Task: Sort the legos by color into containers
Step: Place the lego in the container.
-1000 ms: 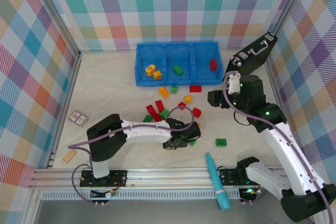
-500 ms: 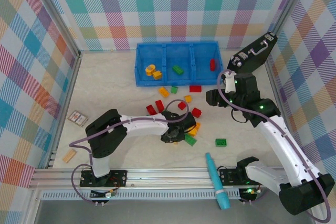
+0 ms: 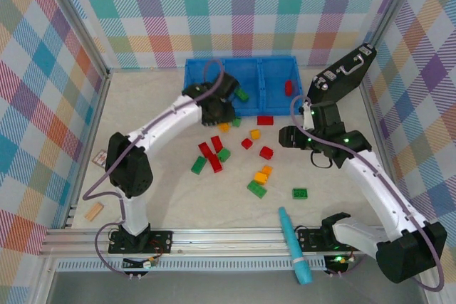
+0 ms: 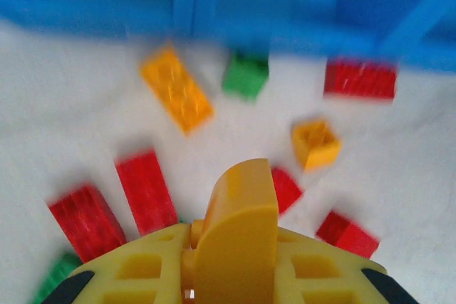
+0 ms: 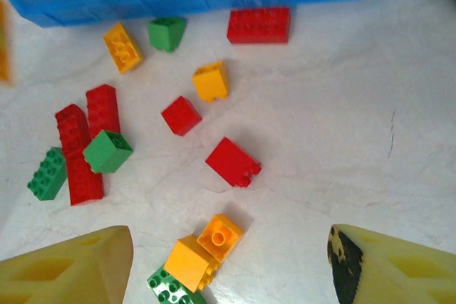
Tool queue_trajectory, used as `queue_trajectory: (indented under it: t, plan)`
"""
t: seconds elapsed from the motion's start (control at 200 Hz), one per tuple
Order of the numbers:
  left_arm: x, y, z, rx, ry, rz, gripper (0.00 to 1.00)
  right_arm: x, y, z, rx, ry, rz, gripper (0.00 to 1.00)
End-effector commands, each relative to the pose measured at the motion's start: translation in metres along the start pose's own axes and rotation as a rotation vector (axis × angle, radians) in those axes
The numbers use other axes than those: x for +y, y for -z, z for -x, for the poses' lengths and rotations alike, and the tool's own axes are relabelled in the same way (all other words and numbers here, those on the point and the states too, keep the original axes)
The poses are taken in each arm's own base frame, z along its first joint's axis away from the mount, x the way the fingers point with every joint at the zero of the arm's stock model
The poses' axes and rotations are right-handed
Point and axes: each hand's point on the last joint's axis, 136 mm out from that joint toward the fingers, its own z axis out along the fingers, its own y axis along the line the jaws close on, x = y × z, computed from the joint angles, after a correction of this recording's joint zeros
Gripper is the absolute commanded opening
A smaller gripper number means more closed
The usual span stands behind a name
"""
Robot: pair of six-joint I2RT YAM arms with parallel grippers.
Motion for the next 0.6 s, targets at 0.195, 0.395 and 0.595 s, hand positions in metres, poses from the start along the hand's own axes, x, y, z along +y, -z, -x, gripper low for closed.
queue_trajectory:
  t: [0.195,0.395,0.595]
  plan:
    - [0.06,-0.045,0.093,-0.045,-0.043,0.064,0.23,-0.002,-0.028,-0.01,0.07,-0.124,0.003,0.72]
    - [0.077,-0.081,0.129,-0.058,0.013,0.018,0.29,-0.01,-0.036,-0.009,0.077,-0.106,-0.06,0.72]
    - [0.082,-0.109,0.144,-0.052,0.033,-0.014,0.38,-0.015,-0.036,0.004,0.045,-0.087,-0.1,0.72]
